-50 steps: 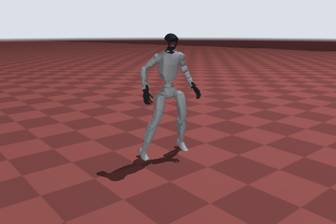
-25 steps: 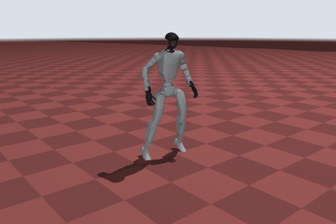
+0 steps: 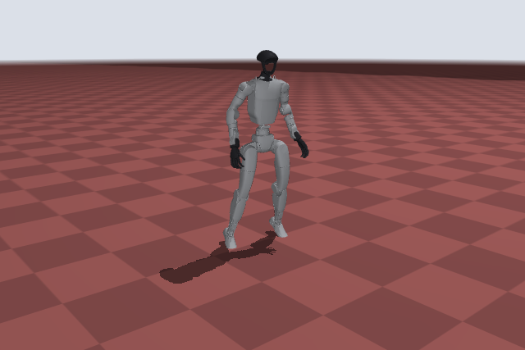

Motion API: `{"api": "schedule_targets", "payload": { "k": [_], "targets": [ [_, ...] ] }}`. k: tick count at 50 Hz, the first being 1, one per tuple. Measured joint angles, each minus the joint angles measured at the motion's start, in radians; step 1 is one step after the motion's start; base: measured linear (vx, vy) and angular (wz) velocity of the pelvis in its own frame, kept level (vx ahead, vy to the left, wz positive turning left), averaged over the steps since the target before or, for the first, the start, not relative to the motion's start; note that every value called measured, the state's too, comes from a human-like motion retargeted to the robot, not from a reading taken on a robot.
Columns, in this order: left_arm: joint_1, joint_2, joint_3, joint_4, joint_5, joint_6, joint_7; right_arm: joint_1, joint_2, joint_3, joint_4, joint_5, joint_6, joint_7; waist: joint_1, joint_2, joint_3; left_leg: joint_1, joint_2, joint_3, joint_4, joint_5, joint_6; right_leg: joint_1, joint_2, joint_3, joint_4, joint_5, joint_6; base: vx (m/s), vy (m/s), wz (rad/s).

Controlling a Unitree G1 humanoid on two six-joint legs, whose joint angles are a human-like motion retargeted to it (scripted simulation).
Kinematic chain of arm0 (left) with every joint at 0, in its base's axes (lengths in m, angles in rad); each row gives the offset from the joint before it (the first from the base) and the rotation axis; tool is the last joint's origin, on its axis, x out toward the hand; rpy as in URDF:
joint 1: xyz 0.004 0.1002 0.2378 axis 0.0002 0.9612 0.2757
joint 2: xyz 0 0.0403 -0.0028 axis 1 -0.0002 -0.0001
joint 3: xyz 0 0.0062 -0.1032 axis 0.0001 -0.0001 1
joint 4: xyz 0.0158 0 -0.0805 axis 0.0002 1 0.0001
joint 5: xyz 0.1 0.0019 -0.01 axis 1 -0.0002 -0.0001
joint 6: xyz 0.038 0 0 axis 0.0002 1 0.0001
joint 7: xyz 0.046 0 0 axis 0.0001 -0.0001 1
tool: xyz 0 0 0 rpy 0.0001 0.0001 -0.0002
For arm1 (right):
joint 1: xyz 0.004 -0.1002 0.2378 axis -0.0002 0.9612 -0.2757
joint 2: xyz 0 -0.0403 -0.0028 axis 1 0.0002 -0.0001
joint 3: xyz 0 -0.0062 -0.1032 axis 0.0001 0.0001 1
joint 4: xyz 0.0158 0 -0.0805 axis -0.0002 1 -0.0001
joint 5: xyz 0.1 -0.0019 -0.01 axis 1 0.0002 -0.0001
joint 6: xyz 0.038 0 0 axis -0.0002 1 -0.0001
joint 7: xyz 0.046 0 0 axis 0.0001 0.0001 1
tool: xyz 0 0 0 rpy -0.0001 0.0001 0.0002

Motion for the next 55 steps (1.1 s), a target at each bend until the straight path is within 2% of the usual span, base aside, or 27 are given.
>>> {"api": "schedule_targets", "payload": {
  "k": [3, 7, 8, 10, 12, 13, 14, 15, 17, 20, 22, 24, 28, 32, 35, 37, 38, 40, 41, 42, 43, 45, 47, 48, 50, 52, 55],
  "targets": [
    [-0.033, 0.026, -0.039, -0.016, 0.003, 0.009, 0.017, -0.023, -0.015, 0.01, 0.0, 0.0, 0.003, -0.018, 0.009, -0.002, 0.047, -0.009, -0.002, 0.012, 0.049, -0.094, 0.023, -0.001, 0.002, 0.049, 0.048, -0.08, 0.012, 0.08, 0.05, 0.14],
    [-0.069, 0.053, -0.036, -0.079, -0.008, 0.013, -0.015, -0.045, -0.03, 0.008, -0.018, -0.009, 0.008, -0.018, 0.021, -0.004, 0.094, -0.023, -0.025, -0.059, 0.024, -0.152, 0.01, 0.021, 0.04, 0.196, -0.018, -0.089, 0.058, 0.09, 0.03, 0.17],
    [-0.083, 0.058, -0.028, -0.099, -0.029, 0.015, -0.016, -0.061, -0.036, 0.008, -0.023, -0.009, 0.014, -0.019, 0.024, 0.001, 0.119, -0.018, -0.029, -0.07, 0.033, -0.204, 0.012, 0.028, 0.046, 0.202, -0.001, -0.155, 0.046, 0.0, 0.0, 0.0],
    [-0.138, 0.069, -0.013, -0.127, -0.116, 0.019, 0.011, -0.124, -0.058, 0.021, -0.019, 0.012, 0.027, -0.047, 0.022, 0.007, 0.193, -0.027, -0.035, -0.053, 0.175, -0.469, 0.075, 0.018, 0.039, 0.169, 0.17, -0.472, -0.029, -0.02, 0.06, 0.12],
    [-0.181, 0.081, -0.007, -0.121, -0.193, 0.015, 0.059, -0.181, -0.081, 0.048, 0.003, 0.043, 0.016, -0.096, 0.016, -0.003, 0.235, -0.124, -0.041, -0.048, 0.463, -0.745, 0.197, -0.06, 0.021, 0.14, 0.439, -0.79, -0.148, -0.02, 0.03, 0.08],
    [-0.185, 0.085, -0.005, -0.114, -0.217, 0.012, 0.084, -0.192, -0.089, 0.059, 0.009, 0.049, 0.007, -0.119, 0.012, -0.006, 0.235, -0.179, -0.037, -0.049, 0.584, -0.809, 0.25, -0.102, 0.021, 0.135, 0.542, -0.874, -0.209, 0.0, 0.0, 0.0],
    [-0.181, 0.083, -0.005, -0.107, -0.236, 0.008, 0.105, -0.193, -0.094, 0.065, 0.005, 0.046, -0.001, -0.138, 0.009, -0.008, 0.215, -0.219, -0.029, -0.045, 0.634, -0.818, 0.262, -0.137, 0.025, 0.131, 0.585, -0.891, -0.235, 0.12, 0.02, 0.03],
    [-0.172, 0.079, -0.005, -0.101, -0.252, 0.003, 0.124, -0.188, -0.096, 0.069, -0.004, 0.04, -0.007, -0.155, 0.007, -0.009, 0.184, -0.252, -0.019, -0.038, 0.648, -0.801, 0.253, -0.169, 0.03, 0.128, 0.597, -0.874, -0.243, 0.21, 0.03, -0.13],
    [-0.12, 0.057, -0.003, -0.102, -0.255, -0.016, 0.12, -0.126, -0.099, 0.059, -0.081, 0.02, -0.013, -0.169, 0.012, -0.014, 0.09, -0.219, -0.021, -0.019, 0.458, -0.624, 0.175, -0.155, 0.028, 0.127, 0.418, -0.663, -0.153, 0.31, 0.04, -0.26],
    [-0.01, 0.036, 0.004, -0.134, -0.175, -0.02, 0.006, 0.015, -0.113, 0.014, -0.222, 0.004, -0.017, -0.075, 0.013, -0.009, -0.018, -0.113, -0.036, -0.068, 0.097, -0.16, 0.08, -0.051, 0.039, 0.177, 0.029, -0.128, -0.006, 0.33, 0.03, -0.15],
    [0.041, 0.038, -0.014, -0.145, -0.101, -0.029, -0.061, 0.078, -0.094, -0.004, -0.235, 0.001, -0.017, -0.006, 0.004, -0.01, -0.056, -0.08, -0.025, -0.082, -0.035, 0.022, 0.001, -0.02, 0.032, 0.189, -0.108, 0.089, 0.078, 0.24, 0.0, 0.06],
    [0.065, 0.044, -0.038, -0.147, -0.061, -0.026, -0.082, 0.103, -0.067, -0.004, -0.194, -0.009, -0.003, 0.024, -0.008, -0.013, -0.07, -0.066, -0.006, -0.024, -0.069, 0.052, -0.031, -0.01, 0.021, 0.16, -0.144, 0.111, 0.094, 0.15, 0.0, 0.1],
    [0.038, 0.053, -0.053, -0.126, -0.052, 0.001, -0.086, 0.093, -0.035, 0.005, -0.094, -0.035, 0.026, 0.025, -0.015, -0.007, -0.03, -0.051, 0.014, 0.057, -0.022, 0.035, -0.005, -0.001, 0.003, 0.093, -0.092, 0.027, 0.032, 0.08, 0.04, 0.0],
    [-0.013, 0.055, -0.061, -0.126, -0.067, 0.01, -0.06, 0.106, -0.039, -0.006, -0.082, -0.03, 0.024, 0.034, -0.012, 0.024, 0.029, -0.044, 0.013, -0.044, 0.017, -0.049, -0.014, 0.004, 0.01, 0.085, -0.006, -0.081, -0.021, 0.07, 0.08, 0.02],
    [-0.053, 0.056, -0.069, -0.156, -0.06, 0.006, -0.052, 0.116, -0.049, -0.014, -0.102, -0.011, 0.019, 0.05, -0.006, 0.031, 0.063, -0.038, -0.014, -0.126, 0.013, -0.105, -0.025, 0.016, 0.026, 0.161, -0.019, -0.075, 0.019, 0.07, 0.07, 0.01],
    [-0.108, 0.058, -0.06, -0.185, -0.096, 0.011, -0.034, 0.08, -0.05, -0.019, -0.1, 0.039, 0.024, 0.036, -0.001, 0.028, 0.113, -0.041, -0.029, -0.107, 0.101, -0.281, 0.014, 0.026, 0.009, 0.135, 0.045, -0.268, 0.007, 0.0, 0.05, -0.01],
    [-0.147, 0.061, -0.055, -0.196, -0.131, 0.015, -0.012, 0.044, -0.05, -0.017, -0.085, 0.074, 0.026, 0.008, -0.002, 0.027, 0.15, -0.058, -0.032, -0.088, 0.205, -0.439, 0.056, 0.023, -0.004, 0.105, 0.132, -0.446, -0.033, -0.06, 0.06, 0.12],
    [-0.218, 0.069, -0.049, -0.193, -0.193, 0.015, 0.047, -0.045, -0.055, 0.001, -0.027, 0.125, 0.018, -0.081, -0.017, 0.03, 0.211, -0.143, -0.027, -0.08, 0.491, -0.735, 0.178, -0.028, -0.015, 0.076, 0.38, -0.788, -0.179, -0.1, 0.07, 0.27],
    [-0.234, 0.073, -0.053, -0.185, -0.211, 0.013, 0.08, -0.08, -0.062, 0.013, -0.001, 0.123, 0.012, -0.126, -0.028, 0.033, 0.222, -0.193, -0.024, -0.088, 0.608, -0.796, 0.236, -0.075, -0.011, 0.082, 0.501, -0.87, -0.254, -0.08, 0.08, 0.29],
    [-0.245, 0.075, -0.058, -0.176, -0.228, 0.009, 0.113, -0.111, -0.068, 0.024, 0.017, 0.117, 0.006, -0.169, -0.037, 0.034, 0.222, -0.239, -0.022, -0.091, 0.693, -0.833, 0.274, -0.121, -0.009, 0.085, 0.594, -0.92, -0.305, -0.01, 0.08, 0.18],
    [-0.249, 0.073, -0.065, -0.167, -0.246, 0.0, 0.146, -0.135, -0.073, 0.033, 0.02, 0.106, -0.002, -0.209, -0.043, 0.032, 0.2, -0.274, -0.019, -0.086, 0.713, -0.825, 0.276, -0.167, -0.011, 0.084, 0.632, -0.906, -0.306, 0.08, 0.08, 0.01],
    [-0.221, 0.059, -0.076, -0.158, -0.266, -0.029, 0.181, -0.125, -0.086, 0.038, -0.034, 0.083, -0.017, -0.26, -0.039, 0.02, 0.115, -0.273, -0.024, -0.056, 0.574, -0.715, 0.227, -0.196, -0.023, 0.081, 0.529, -0.771, -0.237, 0.2, 0.07, -0.24],
    [-0.144, 0.048, -0.073, -0.167, -0.207, -0.042, 0.125, -0.052, -0.112, 0.027, -0.128, 0.059, -0.028, -0.213, -0.015, 0.017, 0.018, -0.195, -0.032, -0.037, 0.299, -0.449, 0.147, -0.134, -0.018, 0.088, 0.25, -0.465, -0.122, 0.26, 0.05, -0.48],
    [-0.104, 0.046, -0.07, -0.17, -0.151, -0.042, 0.075, -0.015, -0.122, 0.019, -0.16, 0.046, -0.029, -0.167, -0.002, 0.019, -0.024, -0.156, -0.034, -0.041, 0.161, -0.279, 0.107, -0.1, -0.012, 0.093, 0.105, -0.268, -0.063, 0.23, 0.03, -0.49],
    [-0.032, 0.042, -0.071, -0.171, -0.039, -0.043, -0.018, 0.039, -0.127, 0.008, -0.183, 0.02, -0.03, -0.084, 0.011, 0.023, -0.082, -0.098, -0.027, -0.047, -0.051, -0.002, 0.02, -0.053, 0.003, 0.098, -0.103, 0.045, 0.041, 0.18, 0.02, -0.33],
    [0.018, 0.04, -0.087, -0.168, 0.008, -0.044, -0.057, 0.06, -0.117, 0.007, -0.172, 0.005, -0.024, -0.036, -0.004, 0.023, -0.104, -0.086, -0.013, 0.011, -0.109, 0.051, -0.028, -0.039, 0.013, 0.087, -0.165, 0.107, 0.092, 0.09, 0.01, 0.01],
    [0.031, 0.041, -0.116, -0.136, 0.006, -0.036, -0.065, 0.047, -0.092, 0.009, -0.141, 0.009, -0.01, -0.023, -0.03, 0.014, -0.087, -0.081, -0.015, 0.104, -0.086, 0.026, -0.004, -0.022, 0.006, 0.017, -0.163, 0.075, 0.074, 0.0, 0.0, 0.0]
  ]
}}
